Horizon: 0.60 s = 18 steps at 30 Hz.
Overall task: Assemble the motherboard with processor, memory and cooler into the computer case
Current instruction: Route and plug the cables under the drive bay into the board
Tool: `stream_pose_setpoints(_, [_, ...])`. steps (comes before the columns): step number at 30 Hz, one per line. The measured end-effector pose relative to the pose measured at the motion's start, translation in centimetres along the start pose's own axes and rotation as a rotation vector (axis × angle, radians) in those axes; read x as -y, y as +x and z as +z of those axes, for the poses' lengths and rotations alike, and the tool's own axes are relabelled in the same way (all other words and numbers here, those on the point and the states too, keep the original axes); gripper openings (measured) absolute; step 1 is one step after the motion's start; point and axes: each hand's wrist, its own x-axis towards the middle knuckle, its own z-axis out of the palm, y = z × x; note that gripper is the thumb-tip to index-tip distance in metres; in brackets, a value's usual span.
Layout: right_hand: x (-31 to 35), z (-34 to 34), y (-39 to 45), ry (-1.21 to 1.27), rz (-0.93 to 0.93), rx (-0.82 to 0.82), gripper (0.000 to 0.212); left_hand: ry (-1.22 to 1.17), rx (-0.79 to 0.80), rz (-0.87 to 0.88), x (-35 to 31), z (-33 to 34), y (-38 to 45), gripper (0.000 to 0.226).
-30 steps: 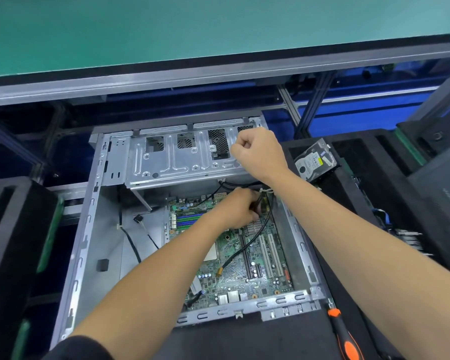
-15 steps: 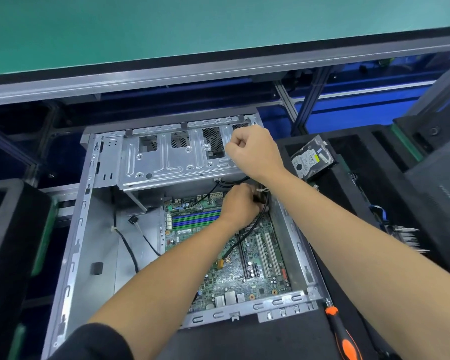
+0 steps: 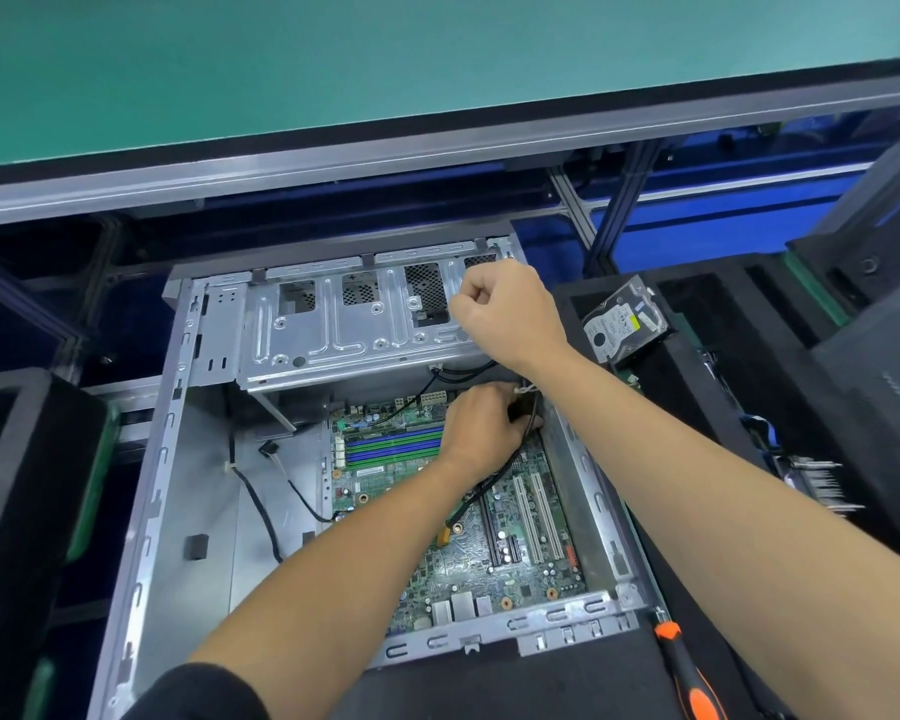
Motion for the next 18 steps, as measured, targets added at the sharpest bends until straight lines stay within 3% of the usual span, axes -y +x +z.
stream_pose_setpoints(8, [0.14,-0.17,-0.12,0.005,0.007,0.002,0.019,0.052,0.068,0.04,0.49,-0.19,0.28,0.029])
stream_pose_setpoints(18, [0.38,-0.42,-0.09,-0.007,0.011,0.002,0.019,0.1,0.058,-0.003,0.41,0.29,0.42,0.019])
